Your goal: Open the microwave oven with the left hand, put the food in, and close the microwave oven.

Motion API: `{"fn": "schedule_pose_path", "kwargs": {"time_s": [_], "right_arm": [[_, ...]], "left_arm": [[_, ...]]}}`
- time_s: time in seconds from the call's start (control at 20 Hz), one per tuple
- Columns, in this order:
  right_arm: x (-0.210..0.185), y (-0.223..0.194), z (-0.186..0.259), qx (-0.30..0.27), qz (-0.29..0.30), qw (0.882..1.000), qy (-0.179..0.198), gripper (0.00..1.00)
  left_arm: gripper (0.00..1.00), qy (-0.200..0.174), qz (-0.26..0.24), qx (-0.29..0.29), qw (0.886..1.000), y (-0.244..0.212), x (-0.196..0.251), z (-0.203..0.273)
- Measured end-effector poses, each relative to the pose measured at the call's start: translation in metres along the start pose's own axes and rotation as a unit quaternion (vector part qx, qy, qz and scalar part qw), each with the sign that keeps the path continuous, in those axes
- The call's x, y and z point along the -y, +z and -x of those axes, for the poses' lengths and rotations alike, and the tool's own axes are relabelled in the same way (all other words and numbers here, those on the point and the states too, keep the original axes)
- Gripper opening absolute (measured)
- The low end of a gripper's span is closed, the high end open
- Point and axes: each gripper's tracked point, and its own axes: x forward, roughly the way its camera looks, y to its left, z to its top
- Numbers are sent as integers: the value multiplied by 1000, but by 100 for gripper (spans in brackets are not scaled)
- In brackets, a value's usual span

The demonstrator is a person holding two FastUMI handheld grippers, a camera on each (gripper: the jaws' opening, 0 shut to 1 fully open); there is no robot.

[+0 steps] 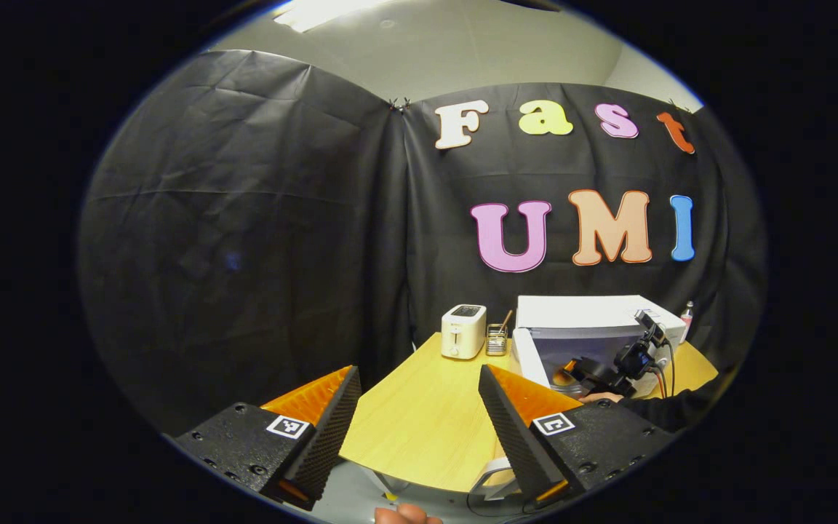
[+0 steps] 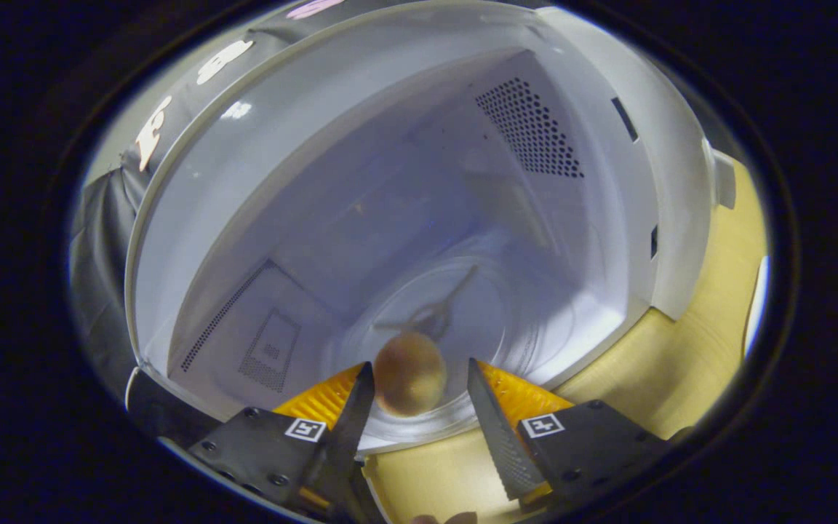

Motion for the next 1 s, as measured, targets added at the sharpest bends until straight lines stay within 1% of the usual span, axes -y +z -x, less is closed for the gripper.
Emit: {"fn": "schedule_pose_path", "kwargs": {"time_s": [0.05, 0.3, 0.35, 0.45, 0.55, 0.7, 0.9, 1.0], "right_arm": [[-2, -1, 1, -2, 5, 1000, 4, 79], [-1, -3, 21, -5, 39, 999, 19, 80], [-3, -4, 28, -9, 52, 998, 28, 80], [-4, -6, 46, -13, 99, 994, 49, 79], [-3, -7, 70, -10, 151, 986, 68, 79], [-1, -3, 111, -2, 220, 971, 99, 80], [5, 17, 164, 27, 289, 948, 128, 80], [8, 36, 188, 48, 320, 936, 138, 80]], "left_arm": [[96, -2, -1, 3, 1000, 0, 1, 1], [96, -14, -1, 8, 1000, 3, 8, 7], [96, -16, 0, 9, 1000, 2, 8, 8], [97, -20, 5, 8, 1000, -2, 9, 8], [96, -26, 3, 5, 1000, -8, 10, 8], [96, -39, -10, 4, 999, -13, 8, 4], [97, -42, -25, 5, 999, -24, 2, 1], [96, -48, -28, -8, 998, -37, 2, -1]]}}
